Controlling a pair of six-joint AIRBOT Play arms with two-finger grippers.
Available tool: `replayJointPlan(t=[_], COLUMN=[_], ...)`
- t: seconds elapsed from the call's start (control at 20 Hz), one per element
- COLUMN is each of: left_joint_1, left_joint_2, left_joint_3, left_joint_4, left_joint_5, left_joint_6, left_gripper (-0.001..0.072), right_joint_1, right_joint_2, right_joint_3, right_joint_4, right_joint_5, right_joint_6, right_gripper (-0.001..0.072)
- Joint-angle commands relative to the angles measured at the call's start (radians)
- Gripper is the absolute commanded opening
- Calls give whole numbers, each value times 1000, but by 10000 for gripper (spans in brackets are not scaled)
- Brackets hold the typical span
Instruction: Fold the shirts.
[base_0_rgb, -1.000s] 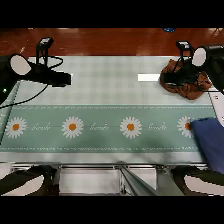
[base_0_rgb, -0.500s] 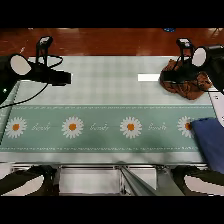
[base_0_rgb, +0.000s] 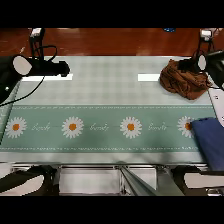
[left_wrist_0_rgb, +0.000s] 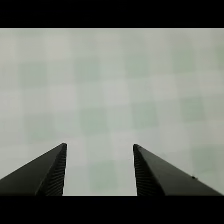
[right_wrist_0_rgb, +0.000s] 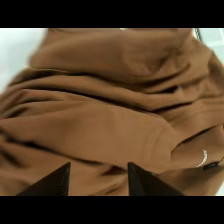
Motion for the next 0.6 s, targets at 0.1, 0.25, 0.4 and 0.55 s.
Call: replayJointPlan(t=[0.1,0.25,0.4,0.55], left_joint_1=[11,11,34,97], left_joint_2=[-40,-46,-35,3], left_joint_3=[0,0,1,17], left_joint_4=[62,63,63,63], left_joint_5=[59,26,-35,-164], left_joint_6=[-6,-76,-211,-270], left_gripper=[509,509,509,509], right_joint_1=[-128,-127,-126,-125], right_joint_2=[-173,-205,-212,-184], right_joint_3=[1,1,2,81], right_joint_4=[230,291,357,409], right_joint_5=[-63,-49,7,140], right_joint_6=[-138,-203,-293,-362], right_gripper=[415,395,168,23])
